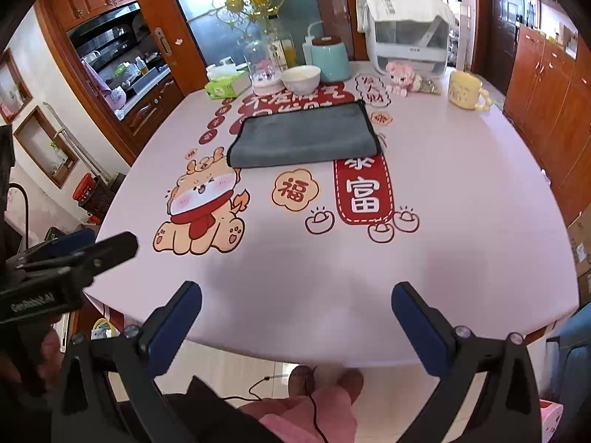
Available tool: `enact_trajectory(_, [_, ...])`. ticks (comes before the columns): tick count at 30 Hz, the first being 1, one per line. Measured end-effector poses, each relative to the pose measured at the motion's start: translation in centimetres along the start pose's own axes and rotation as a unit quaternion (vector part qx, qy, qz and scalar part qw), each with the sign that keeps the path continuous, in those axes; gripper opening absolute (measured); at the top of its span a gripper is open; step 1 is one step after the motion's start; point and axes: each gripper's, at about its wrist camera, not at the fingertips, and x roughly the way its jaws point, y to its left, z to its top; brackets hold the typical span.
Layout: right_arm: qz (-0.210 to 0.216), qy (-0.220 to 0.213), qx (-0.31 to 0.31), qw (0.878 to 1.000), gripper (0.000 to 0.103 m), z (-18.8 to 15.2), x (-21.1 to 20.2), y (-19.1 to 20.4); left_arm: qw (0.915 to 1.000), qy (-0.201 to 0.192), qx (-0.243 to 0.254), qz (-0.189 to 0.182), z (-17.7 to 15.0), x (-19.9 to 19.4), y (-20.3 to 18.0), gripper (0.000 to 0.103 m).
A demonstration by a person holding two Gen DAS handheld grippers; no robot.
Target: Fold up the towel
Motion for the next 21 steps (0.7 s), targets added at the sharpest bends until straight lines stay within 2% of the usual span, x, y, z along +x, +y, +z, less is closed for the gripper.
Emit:
enact_trajectory(4, [-0.004,-0.006,-0.012,1.0,0.103,0.4,-2.1,-0.2,0.9998,-0.014,-0.013,0.001,0.0,-1.2,-1.1,0.101])
enact_trajectory(9, [0.009,-0.013,0.011,1.0,0.103,0.7,-4.2,-1.6,0.9986,-0.044,-0.013,0.028,-0.5,-2.9,-2.6,0.102])
enact_trajectory(16, [0.006,-0.017,0.048,0.999,0.103,-0.5,-4.7,-2.7,0.9957,-0.069,-0.021,0.057,-1.5,-4.0,-3.6,0.102])
enact_trajectory(21, [0.004,-0.014,0.045,0.999,0.103,-1.1,-4.4,-2.5,0.9943,-0.074,-0.025,0.072,-2.0,-4.1,-3.6,0.102])
